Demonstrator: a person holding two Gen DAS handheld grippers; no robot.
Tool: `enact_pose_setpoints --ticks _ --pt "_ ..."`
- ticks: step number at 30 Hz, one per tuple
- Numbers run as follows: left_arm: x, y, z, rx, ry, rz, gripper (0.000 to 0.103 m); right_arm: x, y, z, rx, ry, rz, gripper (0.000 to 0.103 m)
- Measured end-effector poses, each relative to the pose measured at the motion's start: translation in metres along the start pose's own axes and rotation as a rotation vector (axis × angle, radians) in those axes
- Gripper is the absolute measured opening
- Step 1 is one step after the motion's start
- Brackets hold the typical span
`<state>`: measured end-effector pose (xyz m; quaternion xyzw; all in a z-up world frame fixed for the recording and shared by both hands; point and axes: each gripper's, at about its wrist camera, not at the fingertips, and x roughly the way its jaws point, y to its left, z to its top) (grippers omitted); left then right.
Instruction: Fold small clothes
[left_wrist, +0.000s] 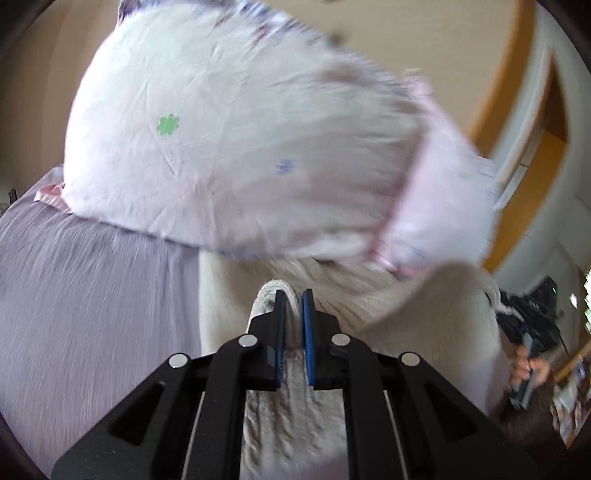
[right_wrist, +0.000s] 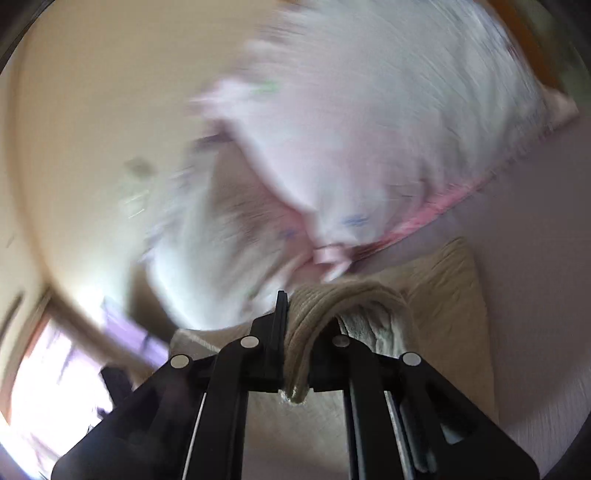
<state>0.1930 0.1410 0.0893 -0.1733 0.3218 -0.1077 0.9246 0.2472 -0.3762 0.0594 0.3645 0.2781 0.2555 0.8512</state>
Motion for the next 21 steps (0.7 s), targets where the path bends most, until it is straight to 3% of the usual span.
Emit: enact_pose_setpoints --ticks 3,5,6,7,8,9,11,15,21 --pt "0.048 0.025 0.019 -0.091 0.045 0.073 0.007 0.044 -0.034 0.007 0.092 0.053 -0.174 0.011" --pt "0.045 0.043 0.024 -0.175 0.036 0.038 0.01 0.052 -0.043 0.004 0.142 0.082 -0.164 0.022" --pt "0.039 0.048 0.022 -0.192 0.028 0.01 0.023 0.047 -0.041 0.003 0.134 0.065 -0.132 0.054" --pt "0.033 0.051 0.02 -0.191 0.027 -0.009 0.032 0.04 -0.037 0.001 0.108 0.032 -0.112 0.094" --pt "0.026 0.053 0.015 -0.183 0.034 -0.021 0.046 0.027 -0.032 -0.001 0.065 -0.038 -0.102 0.102" --pt "0.021 0.053 0.009 -0.173 0.054 -0.027 0.052 0.016 -0.028 -0.003 0.028 -0.105 -0.078 0.102" --pt "0.018 0.054 -0.001 -0.161 0.096 -0.041 0.058 0.006 -0.027 -0.006 -0.015 -0.156 -0.025 0.102" --pt "0.028 0.045 -0.02 -0.113 0.194 -0.019 0.065 0.002 -0.041 -0.006 0.041 -0.139 -0.019 0.102" --pt "0.059 0.042 -0.031 -0.108 0.273 0.05 0.064 0.001 -0.05 -0.003 0.071 -0.144 -0.016 0.102"
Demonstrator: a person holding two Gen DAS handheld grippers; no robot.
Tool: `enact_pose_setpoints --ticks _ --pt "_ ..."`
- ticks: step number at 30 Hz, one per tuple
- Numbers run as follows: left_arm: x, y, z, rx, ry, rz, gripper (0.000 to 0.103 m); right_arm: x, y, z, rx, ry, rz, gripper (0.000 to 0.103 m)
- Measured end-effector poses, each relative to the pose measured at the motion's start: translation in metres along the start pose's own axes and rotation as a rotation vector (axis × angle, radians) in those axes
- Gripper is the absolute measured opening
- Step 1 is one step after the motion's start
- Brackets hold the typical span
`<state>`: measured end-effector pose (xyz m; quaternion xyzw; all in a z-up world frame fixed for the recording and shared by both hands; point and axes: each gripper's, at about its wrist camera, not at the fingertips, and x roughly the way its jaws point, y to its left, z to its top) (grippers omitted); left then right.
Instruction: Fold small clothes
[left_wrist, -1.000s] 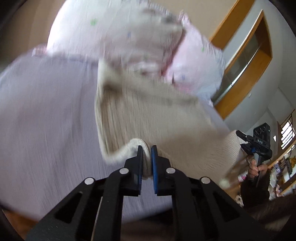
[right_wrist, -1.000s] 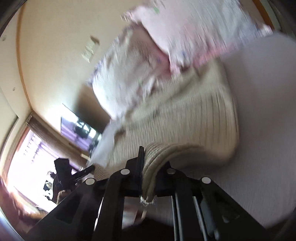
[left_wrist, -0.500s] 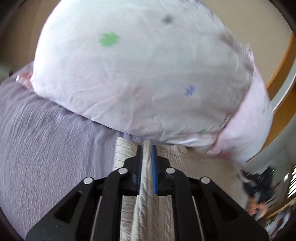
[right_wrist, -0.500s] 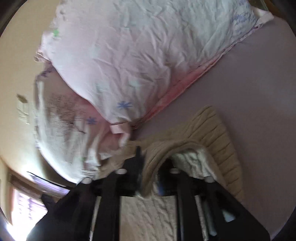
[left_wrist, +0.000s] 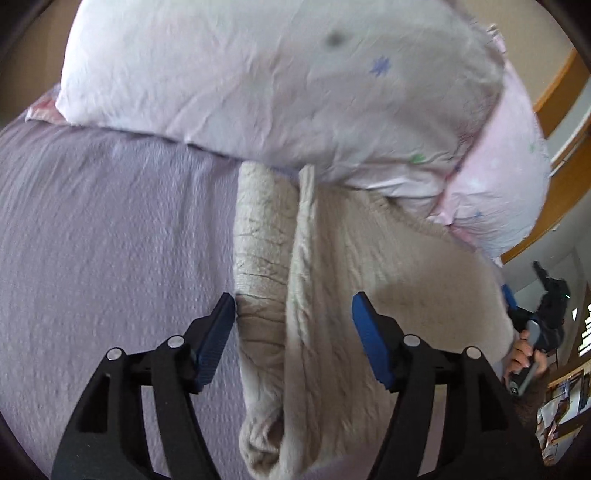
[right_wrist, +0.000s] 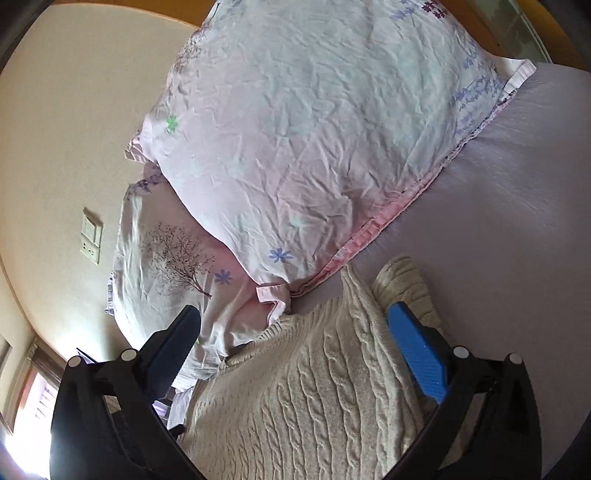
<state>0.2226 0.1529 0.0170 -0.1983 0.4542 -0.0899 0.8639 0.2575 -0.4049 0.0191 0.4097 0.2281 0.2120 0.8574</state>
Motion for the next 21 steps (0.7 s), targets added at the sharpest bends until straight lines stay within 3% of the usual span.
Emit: enact_pose_setpoints --ticks 2,4,5,6,8,10,13,16,19,21 --pt "0.003 0.0 0.002 -0.01 -0.028 -0.003 0.062 -0.002 0.001 0.0 -0.005 -0.011 0.011 0.102" --pt "0.006 0.006 0.005 -0.07 -0.033 -0.03 0.044 -0.004 0.001 0.002 -0.004 -0.017 0.024 0.102" --pt "0.012 0.015 0.007 -0.151 -0.018 -0.091 0.027 -0.004 0.001 0.003 0.001 -0.016 0.031 0.102" --pt "0.017 0.026 0.007 -0.244 -0.001 -0.182 0.021 -0.003 0.0 0.004 0.007 -0.012 0.037 0.102" --pt "0.024 0.044 0.004 -0.4 0.013 -0.31 0.018 -0.004 -0.001 0.007 0.013 -0.007 0.044 0.102" --pt "0.021 0.045 0.001 -0.467 -0.006 -0.403 0.017 -0.008 -0.001 0.009 0.005 -0.013 0.048 0.102" --pt "0.002 0.004 0.006 -0.415 -0.053 -0.507 0.016 -0.018 -0.001 0.017 0.005 -0.035 0.057 0.102" --pt "-0.01 -0.067 0.017 -0.307 -0.068 -0.612 0.016 -0.025 0.0 0.022 0.019 -0.051 0.072 0.102" --pt "0.003 -0.142 0.027 -0.229 -0.028 -0.73 0.016 -0.03 0.005 0.025 -0.005 -0.069 0.06 0.102" --pt "0.032 -0.202 0.029 -0.18 0.022 -0.786 0.016 -0.033 0.007 0.028 -0.026 -0.082 0.04 0.102"
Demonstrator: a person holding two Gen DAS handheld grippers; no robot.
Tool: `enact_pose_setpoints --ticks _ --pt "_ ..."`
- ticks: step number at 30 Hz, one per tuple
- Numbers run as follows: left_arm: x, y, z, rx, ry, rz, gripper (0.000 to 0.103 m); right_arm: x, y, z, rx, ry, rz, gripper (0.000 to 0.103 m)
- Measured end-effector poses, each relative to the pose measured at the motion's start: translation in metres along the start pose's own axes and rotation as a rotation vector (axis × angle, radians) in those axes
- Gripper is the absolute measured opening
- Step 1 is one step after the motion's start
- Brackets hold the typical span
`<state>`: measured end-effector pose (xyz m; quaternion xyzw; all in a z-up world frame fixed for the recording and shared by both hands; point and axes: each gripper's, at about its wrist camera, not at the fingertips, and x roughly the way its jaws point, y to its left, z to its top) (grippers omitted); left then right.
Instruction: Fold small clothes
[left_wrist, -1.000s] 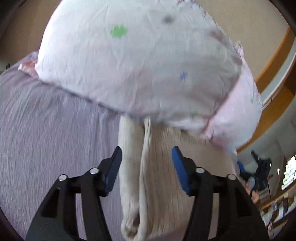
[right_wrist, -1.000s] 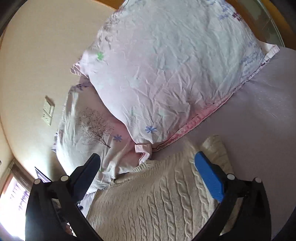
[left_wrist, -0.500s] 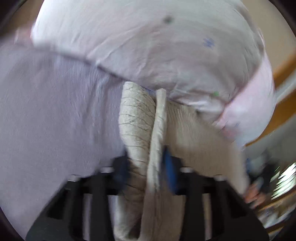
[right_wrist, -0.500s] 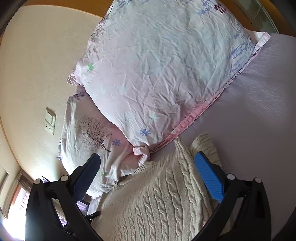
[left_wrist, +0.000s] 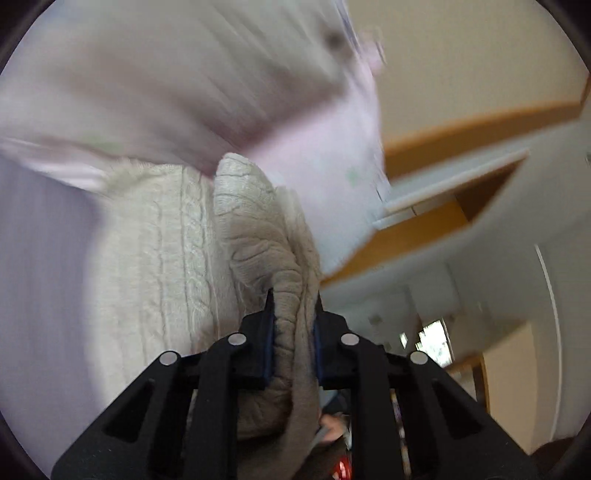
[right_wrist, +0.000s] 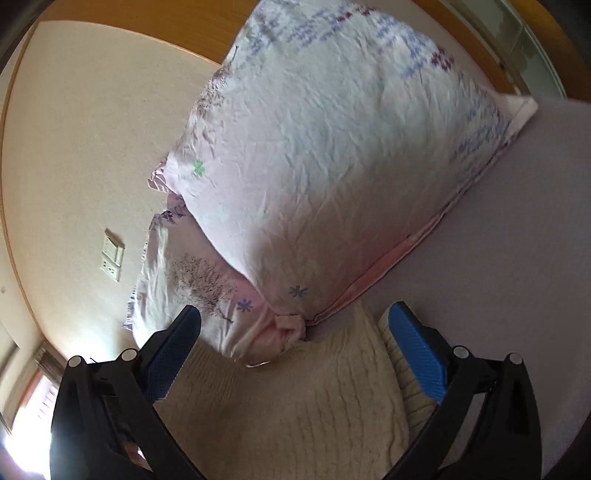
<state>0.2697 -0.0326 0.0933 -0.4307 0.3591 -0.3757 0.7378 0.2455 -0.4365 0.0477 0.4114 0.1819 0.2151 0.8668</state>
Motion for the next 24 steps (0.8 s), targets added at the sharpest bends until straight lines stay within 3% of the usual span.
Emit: enact_pose_setpoints --ticks 4,6,8,9,10,11,12,15,19,23,24 --pt "0.127 -0.002 -0.015 -0.061 0.131 0.007 0.018 -0.007 -0.009 0.01 -0.037 -0.007 -0.088 0.102" --pt "0.157 0.001 -0.025 -0.112 0.193 -0.069 0.014 -0.01 -0.022 0.015 -0.001 0.009 -0.116 0.102" --pt "0.144 -0.007 -0.029 -0.072 0.187 -0.128 0.015 -0.009 -0.034 0.02 0.047 0.051 -0.116 0.102" --pt "0.13 -0.012 -0.027 -0.026 0.159 -0.111 0.023 -0.007 -0.038 0.021 0.064 0.084 -0.112 0.102" --pt "0.106 -0.015 -0.023 0.04 0.117 -0.051 0.03 -0.003 -0.042 0.022 0.08 0.123 -0.109 0.102" --pt "0.091 -0.015 -0.02 0.08 0.087 0.025 0.044 0.005 -0.044 0.021 0.09 0.185 -0.113 0.102" --pt "0.072 -0.012 -0.019 0.121 0.053 0.121 0.053 0.012 -0.045 0.018 0.089 0.23 -0.124 0.102" --pt "0.038 0.008 -0.022 0.16 0.042 0.329 0.06 0.033 -0.046 0.006 0.059 0.357 -0.207 0.102" --pt "0.037 0.038 -0.03 0.094 0.109 0.411 0.063 0.045 -0.044 -0.006 0.02 0.421 -0.24 0.102" --pt "0.048 0.053 -0.052 0.061 0.17 0.401 0.066 0.047 -0.041 -0.013 -0.016 0.427 -0.26 0.097" --pt "0.053 0.052 -0.055 0.072 0.172 0.407 0.07 0.047 -0.041 -0.014 -0.019 0.425 -0.264 0.092"
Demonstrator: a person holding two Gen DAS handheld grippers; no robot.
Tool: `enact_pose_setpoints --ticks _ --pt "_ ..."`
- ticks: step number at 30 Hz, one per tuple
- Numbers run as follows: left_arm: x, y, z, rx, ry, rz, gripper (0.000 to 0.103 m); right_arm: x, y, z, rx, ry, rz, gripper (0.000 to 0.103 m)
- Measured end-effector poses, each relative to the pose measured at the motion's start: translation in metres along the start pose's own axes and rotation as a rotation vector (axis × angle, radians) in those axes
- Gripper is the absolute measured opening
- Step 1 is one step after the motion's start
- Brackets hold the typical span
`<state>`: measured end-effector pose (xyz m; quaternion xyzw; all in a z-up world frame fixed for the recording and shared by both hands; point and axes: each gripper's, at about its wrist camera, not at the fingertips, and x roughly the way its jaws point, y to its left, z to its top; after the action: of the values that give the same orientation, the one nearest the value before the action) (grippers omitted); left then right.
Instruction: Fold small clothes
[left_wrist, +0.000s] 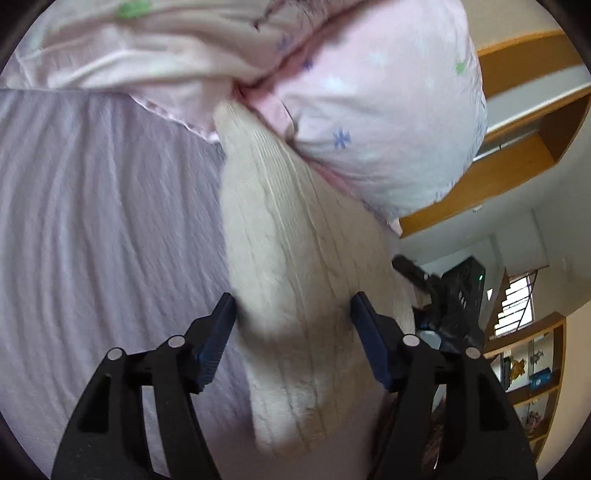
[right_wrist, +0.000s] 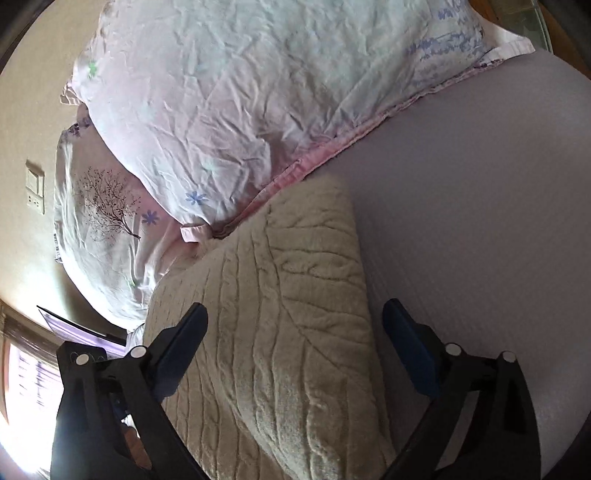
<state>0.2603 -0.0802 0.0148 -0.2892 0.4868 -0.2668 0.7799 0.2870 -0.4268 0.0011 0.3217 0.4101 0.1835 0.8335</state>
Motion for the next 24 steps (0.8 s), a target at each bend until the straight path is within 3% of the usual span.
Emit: enact_pose_setpoints --ticks 4,6,8,10,13,15,17,19,20,22,24 --pt "0.021 -0.006 -0.005 0.02 -0.012 0.027 0.073 0.008 0.002 -0.005 -0.018 0.033 0.013 0.053" --pt "0.019 -0.001 -0.007 0.005 -0.014 0.019 0.052 0.01 0.001 -0.008 -0.002 0.054 0.078 0.04" --pt "0.004 0.006 -0.004 0.017 -0.007 -0.04 0.04 0.009 0.002 -0.012 0.01 0.059 0.156 0.038" --pt "-0.021 0.015 -0.005 0.025 -0.014 -0.087 0.038 0.009 0.013 -0.019 -0.02 0.066 0.225 0.036" --pt "-0.082 0.034 -0.014 0.083 -0.099 -0.05 0.038 0.028 0.048 -0.039 -0.102 0.153 0.333 0.034" --pt "-0.121 0.054 -0.021 0.091 -0.152 0.002 0.041 0.053 0.081 -0.059 -0.201 0.246 0.324 0.036" --pt "-0.151 0.069 -0.031 0.106 -0.191 0.112 0.045 0.069 0.104 -0.073 -0.291 0.31 0.257 0.044" --pt "-0.17 0.071 -0.043 0.133 -0.231 0.189 0.045 0.061 0.11 -0.073 -0.311 0.27 0.206 0.055" --pt "-0.187 0.064 -0.054 0.196 -0.293 0.216 0.045 0.047 0.108 -0.068 -0.296 0.199 0.196 0.059" --pt "-0.199 0.046 -0.064 0.284 -0.348 0.219 0.052 0.027 0.1 -0.057 -0.234 0.092 0.213 0.065" --pt "-0.205 0.021 -0.07 0.38 -0.379 0.166 0.061 0.027 0.101 -0.052 -0.205 0.092 0.2 0.064"
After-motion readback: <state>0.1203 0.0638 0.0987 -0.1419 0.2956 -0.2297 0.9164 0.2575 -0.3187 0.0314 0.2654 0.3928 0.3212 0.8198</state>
